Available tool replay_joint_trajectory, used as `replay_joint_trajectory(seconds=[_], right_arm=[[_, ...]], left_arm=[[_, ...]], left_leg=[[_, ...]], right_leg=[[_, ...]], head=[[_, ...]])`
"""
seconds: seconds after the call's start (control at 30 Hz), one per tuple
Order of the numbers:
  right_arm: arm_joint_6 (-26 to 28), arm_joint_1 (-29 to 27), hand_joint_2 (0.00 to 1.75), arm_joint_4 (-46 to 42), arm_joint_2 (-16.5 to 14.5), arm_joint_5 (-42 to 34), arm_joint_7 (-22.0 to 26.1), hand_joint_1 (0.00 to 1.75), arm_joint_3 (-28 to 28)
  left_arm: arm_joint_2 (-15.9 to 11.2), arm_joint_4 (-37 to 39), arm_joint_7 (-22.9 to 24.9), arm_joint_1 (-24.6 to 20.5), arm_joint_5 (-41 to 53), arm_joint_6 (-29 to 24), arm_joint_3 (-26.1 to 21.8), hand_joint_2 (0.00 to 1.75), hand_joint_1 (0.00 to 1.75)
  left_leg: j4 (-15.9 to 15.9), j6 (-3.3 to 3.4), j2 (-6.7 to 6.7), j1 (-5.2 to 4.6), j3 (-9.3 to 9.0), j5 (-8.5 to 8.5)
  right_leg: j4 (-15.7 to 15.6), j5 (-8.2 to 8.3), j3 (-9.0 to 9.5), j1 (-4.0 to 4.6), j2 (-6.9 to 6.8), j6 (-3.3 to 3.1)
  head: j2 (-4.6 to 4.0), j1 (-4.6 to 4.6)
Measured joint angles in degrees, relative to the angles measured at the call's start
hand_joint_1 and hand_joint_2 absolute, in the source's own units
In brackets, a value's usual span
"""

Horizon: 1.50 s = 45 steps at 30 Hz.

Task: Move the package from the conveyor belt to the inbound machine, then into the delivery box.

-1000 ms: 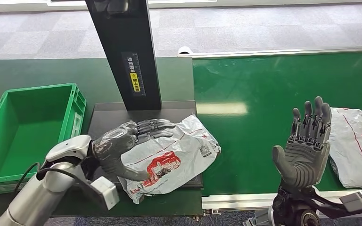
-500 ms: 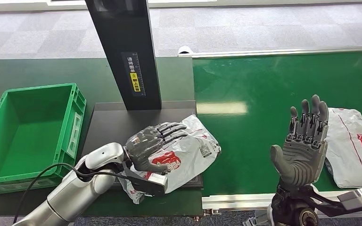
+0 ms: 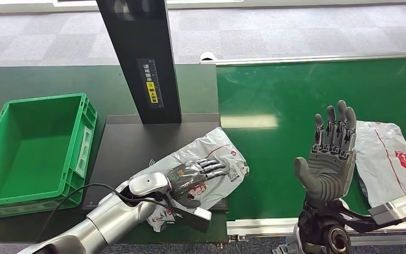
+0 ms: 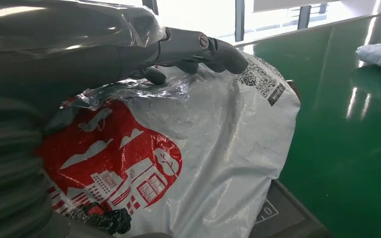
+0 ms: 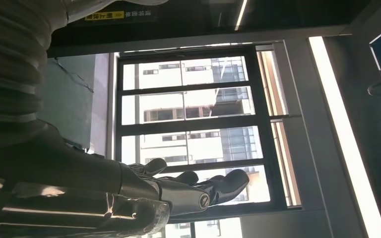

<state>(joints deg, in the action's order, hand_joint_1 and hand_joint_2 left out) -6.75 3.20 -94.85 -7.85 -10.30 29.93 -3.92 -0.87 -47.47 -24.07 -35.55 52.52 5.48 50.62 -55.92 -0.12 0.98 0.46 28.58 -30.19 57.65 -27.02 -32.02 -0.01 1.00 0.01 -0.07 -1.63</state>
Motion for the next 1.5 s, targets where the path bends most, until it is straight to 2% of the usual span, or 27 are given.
replay_joint_trajectory(seconds=[0.2,0.23,0.33,0.37,0.7,1.0,1.07,1.13,1.3,1.4,1.5], right_arm=[[-0.07,0.68,1.75,0.79,0.00,-0.12,0.05,0.00,-0.15],[-0.07,0.80,1.75,0.91,0.00,-0.13,0.06,0.00,-0.16],[-0.07,1.03,1.75,1.26,0.00,-0.21,0.10,0.00,-0.31],[-0.07,1.08,1.75,1.37,0.00,-0.26,0.13,0.00,-0.38],[0.16,1.11,1.75,1.76,0.00,-0.80,0.67,0.00,-1.02],[0.23,1.09,1.75,1.82,0.01,-0.84,0.77,0.00,-1.02],[0.28,0.99,1.75,1.96,0.10,-0.93,0.85,0.00,-1.01],[0.33,0.81,1.75,2.08,0.24,-1.03,0.94,0.00,-0.98],[1.15,-0.22,1.75,1.68,0.32,-0.99,1.08,0.00,-0.77],[1.56,-1.59,1.75,0.40,0.27,-0.87,1.15,0.00,-0.10],[1.77,-2.90,1.75,-1.17,0.00,-0.58,1.22,0.00,0.66]], left_arm=[[2.76,5.87,-0.08,-2.70,1.16,-0.97,1.92,1.75,0.01],[3.13,6.65,-0.04,-3.07,1.38,-1.12,2.21,1.75,0.39],[3.99,8.63,0.01,-3.76,1.67,-1.64,2.91,1.75,1.68],[4.19,9.17,0.01,-3.84,1.67,-1.80,3.10,1.75,1.75],[4.61,10.88,0.15,-4.47,1.64,-2.64,4.17,1.75,1.75],[4.11,9.93,-3.09,-4.91,-2.40,1.15,4.00,1.75,1.75],[1.09,2.76,-5.44,-4.19,-11.18,8.50,2.98,1.75,1.75],[-3.17,-8.17,-7.39,-3.05,-21.72,14.99,1.14,1.75,1.75],[-7.78,-26.61,-7.74,-1.56,-29.60,11.67,-5.78,1.75,1.75],[-8.59,-37.29,-7.76,0.00,-30.55,8.04,-12.63,1.75,1.75],[-8.27,-45.71,-7.81,1.82,-29.60,4.04,-19.51,1.75,1.75]], left_leg=[[0.01,0.08,0.26,-0.04,-0.22,0.05],[0.02,0.11,0.34,-0.06,-0.27,0.07],[0.02,0.21,0.46,-0.15,-0.38,0.15],[0.02,0.23,0.47,-0.18,-0.41,0.17],[0.02,0.23,0.35,-0.26,-0.45,0.29],[0.02,0.22,0.35,-0.23,-0.30,0.29],[0.02,0.18,0.33,-0.22,-0.13,0.34],[0.02,0.14,0.31,-0.22,0.07,0.40],[0.01,0.15,0.29,-0.22,0.22,0.42],[0.01,0.15,0.28,-0.23,0.30,0.41],[0.01,0.15,0.26,-0.23,0.33,0.39]], right_leg=[[-0.02,-0.02,0.41,-0.09,-0.27,0.04],[-0.03,-0.02,0.48,-0.12,-0.34,0.05],[-0.04,-0.01,0.65,-0.19,-0.46,0.09],[-0.04,0.01,0.68,-0.20,-0.47,0.11],[-0.03,0.15,0.58,-0.25,-0.42,0.19],[-0.02,0.15,0.40,-0.21,-0.40,0.19],[-0.01,0.17,0.22,-0.20,-0.35,0.15],[0.01,0.20,0.01,-0.19,-0.32,0.12],[0.01,0.20,-0.13,-0.20,-0.31,0.12],[0.01,0.20,-0.23,-0.20,-0.31,0.12],[0.01,0.20,-0.27,-0.20,-0.31,0.12]], head=[[0.00,0.02],[0.01,0.02],[0.01,0.01],[0.01,0.02],[0.01,0.01],[0.02,0.01],[0.02,-0.01],[0.02,-0.01],[0.01,0.01],[0.01,0.01],[0.01,0.00]])
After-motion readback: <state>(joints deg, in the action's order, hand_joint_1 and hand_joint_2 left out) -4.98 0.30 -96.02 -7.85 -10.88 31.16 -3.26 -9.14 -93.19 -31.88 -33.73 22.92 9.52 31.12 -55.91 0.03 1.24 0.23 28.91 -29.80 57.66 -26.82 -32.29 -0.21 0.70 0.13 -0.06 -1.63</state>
